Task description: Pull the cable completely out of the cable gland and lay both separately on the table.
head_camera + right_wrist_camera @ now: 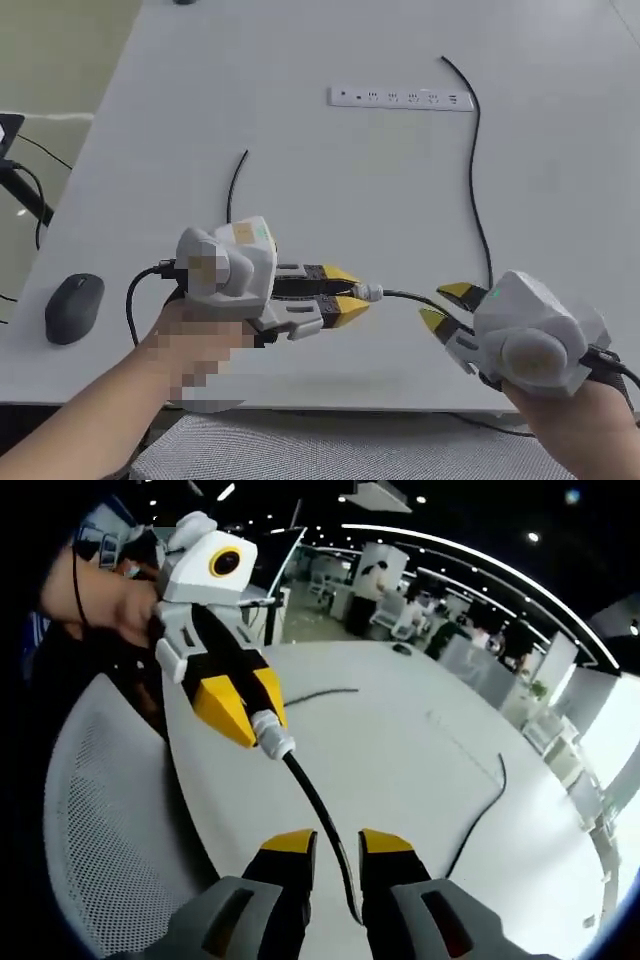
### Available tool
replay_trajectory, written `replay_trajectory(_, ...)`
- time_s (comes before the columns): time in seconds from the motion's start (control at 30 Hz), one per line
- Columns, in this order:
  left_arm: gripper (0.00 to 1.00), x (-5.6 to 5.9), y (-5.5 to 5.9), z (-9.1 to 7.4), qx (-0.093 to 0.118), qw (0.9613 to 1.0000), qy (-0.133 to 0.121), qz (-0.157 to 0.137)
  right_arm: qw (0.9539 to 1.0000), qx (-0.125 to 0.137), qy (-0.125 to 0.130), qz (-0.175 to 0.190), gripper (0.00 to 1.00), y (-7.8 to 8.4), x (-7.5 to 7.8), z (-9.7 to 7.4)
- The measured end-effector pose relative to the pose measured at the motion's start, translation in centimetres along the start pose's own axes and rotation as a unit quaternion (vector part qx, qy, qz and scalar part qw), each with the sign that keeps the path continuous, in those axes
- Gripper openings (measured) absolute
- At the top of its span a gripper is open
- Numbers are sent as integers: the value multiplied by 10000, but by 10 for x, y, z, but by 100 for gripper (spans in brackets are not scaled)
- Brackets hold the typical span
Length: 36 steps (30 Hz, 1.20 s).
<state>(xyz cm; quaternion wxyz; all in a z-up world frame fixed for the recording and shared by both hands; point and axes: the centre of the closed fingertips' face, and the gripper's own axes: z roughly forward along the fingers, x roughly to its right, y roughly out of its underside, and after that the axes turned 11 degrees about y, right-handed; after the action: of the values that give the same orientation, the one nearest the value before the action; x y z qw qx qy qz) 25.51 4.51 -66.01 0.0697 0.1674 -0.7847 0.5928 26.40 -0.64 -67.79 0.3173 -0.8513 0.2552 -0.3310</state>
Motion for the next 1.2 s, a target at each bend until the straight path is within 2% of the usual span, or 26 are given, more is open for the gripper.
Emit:
replay_trajectory(0.1, 15, 0, 1, 1, -23, 10000, 6, 11, 9996, 111, -94, -228, 12, -14, -10, 2)
replay_trajectory(0.23, 15, 1, 1, 2, -36, 10000, 24, 27, 9982, 211, -150, -540, 10, -25, -17, 4)
replay_trajectory(0.7, 15, -1, 1, 4, -38, 10000, 32, 37, 9958, 238, -235, -857, 2, -27, -23, 9)
replay_trajectory(0.93, 15, 1, 5, 4, -106, 9999, 57, 84, 9964, 162, -324, -763, 1, -23, -26, 10)
replay_trajectory(1.2, 15, 1, 4, 5, -86, 9999, 42, 82, 9973, 158, -324, -646, 0, -22, -24, 11)
